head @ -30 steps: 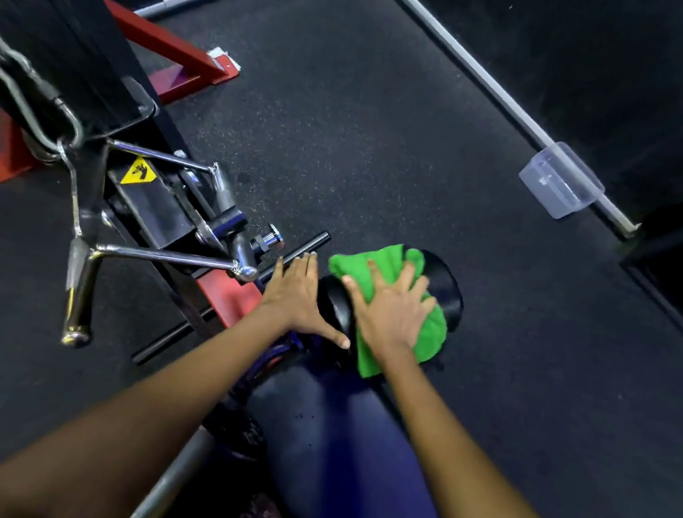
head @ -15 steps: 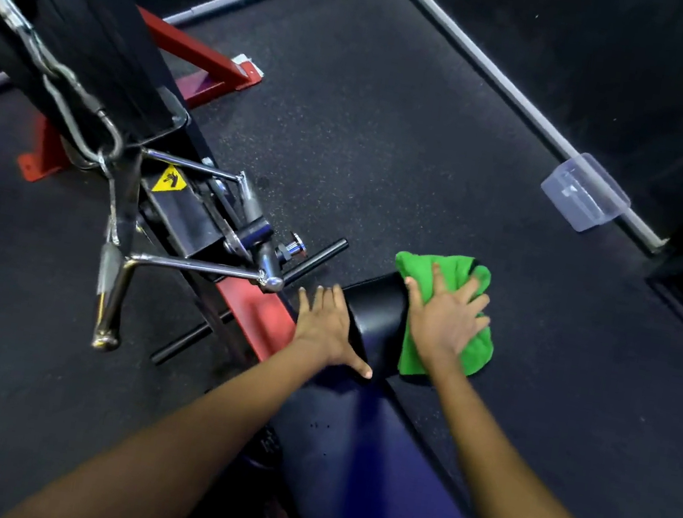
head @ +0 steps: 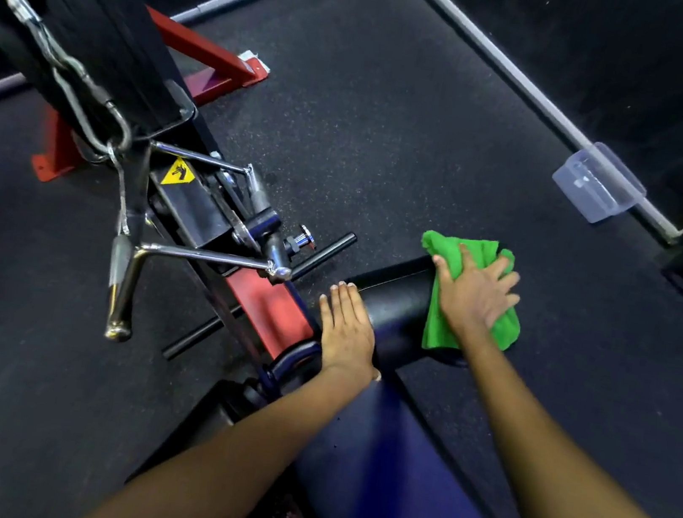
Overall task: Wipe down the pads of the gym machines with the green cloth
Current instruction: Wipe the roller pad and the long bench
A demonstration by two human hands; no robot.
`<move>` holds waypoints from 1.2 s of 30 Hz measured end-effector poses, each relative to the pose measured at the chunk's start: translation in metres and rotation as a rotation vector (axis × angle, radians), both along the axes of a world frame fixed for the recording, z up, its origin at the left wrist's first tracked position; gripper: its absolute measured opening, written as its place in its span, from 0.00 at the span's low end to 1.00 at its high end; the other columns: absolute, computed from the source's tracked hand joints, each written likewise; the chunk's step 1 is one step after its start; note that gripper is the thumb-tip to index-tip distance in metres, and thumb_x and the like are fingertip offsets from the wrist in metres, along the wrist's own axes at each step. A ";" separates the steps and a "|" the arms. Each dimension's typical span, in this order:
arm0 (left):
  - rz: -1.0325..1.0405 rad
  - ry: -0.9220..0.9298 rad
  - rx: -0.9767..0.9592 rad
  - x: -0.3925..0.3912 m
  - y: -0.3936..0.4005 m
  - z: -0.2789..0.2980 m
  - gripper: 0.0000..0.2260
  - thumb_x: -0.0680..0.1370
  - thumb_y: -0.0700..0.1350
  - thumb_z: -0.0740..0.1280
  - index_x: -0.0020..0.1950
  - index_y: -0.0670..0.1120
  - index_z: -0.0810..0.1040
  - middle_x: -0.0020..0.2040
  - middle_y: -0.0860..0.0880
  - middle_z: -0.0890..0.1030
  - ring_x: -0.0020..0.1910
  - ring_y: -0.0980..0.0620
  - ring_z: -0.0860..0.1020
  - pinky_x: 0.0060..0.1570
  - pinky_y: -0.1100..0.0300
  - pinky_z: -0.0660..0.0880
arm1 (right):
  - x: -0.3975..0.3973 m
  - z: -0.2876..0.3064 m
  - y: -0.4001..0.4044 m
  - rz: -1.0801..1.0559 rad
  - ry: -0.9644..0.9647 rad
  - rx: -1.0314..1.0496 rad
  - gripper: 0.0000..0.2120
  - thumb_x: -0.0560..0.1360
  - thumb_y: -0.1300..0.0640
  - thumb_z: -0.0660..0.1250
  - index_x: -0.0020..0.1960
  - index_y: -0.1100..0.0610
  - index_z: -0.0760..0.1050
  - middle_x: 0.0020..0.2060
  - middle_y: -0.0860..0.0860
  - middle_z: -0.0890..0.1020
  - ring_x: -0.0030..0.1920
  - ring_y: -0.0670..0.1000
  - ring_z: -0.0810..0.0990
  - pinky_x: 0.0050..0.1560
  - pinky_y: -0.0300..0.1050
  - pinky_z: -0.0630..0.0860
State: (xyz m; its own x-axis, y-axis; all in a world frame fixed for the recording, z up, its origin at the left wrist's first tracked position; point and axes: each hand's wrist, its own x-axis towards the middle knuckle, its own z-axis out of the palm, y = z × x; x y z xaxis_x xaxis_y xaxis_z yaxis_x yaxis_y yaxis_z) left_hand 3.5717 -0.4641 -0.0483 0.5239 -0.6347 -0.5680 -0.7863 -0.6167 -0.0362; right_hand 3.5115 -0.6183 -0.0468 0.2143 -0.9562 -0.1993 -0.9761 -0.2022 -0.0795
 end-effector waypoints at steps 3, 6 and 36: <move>0.024 -0.074 -0.071 -0.006 0.004 -0.013 0.56 0.70 0.59 0.71 0.72 0.30 0.35 0.76 0.34 0.42 0.76 0.37 0.45 0.72 0.43 0.41 | 0.018 0.004 0.041 0.195 0.041 -0.037 0.28 0.76 0.33 0.53 0.72 0.43 0.66 0.70 0.59 0.63 0.63 0.61 0.64 0.59 0.56 0.63; -0.030 -0.152 -0.092 -0.011 0.011 -0.021 0.32 0.81 0.46 0.51 0.73 0.31 0.35 0.76 0.35 0.44 0.77 0.39 0.47 0.72 0.42 0.41 | 0.021 0.007 0.090 0.403 -0.007 0.000 0.27 0.76 0.33 0.52 0.71 0.42 0.67 0.70 0.59 0.65 0.60 0.61 0.67 0.56 0.57 0.65; 0.071 0.168 -0.406 0.038 0.008 0.004 0.40 0.68 0.69 0.67 0.67 0.41 0.65 0.67 0.42 0.69 0.71 0.45 0.63 0.73 0.49 0.50 | 0.006 0.002 -0.008 0.261 0.120 0.151 0.31 0.75 0.30 0.51 0.71 0.44 0.68 0.77 0.51 0.55 0.71 0.63 0.57 0.69 0.64 0.57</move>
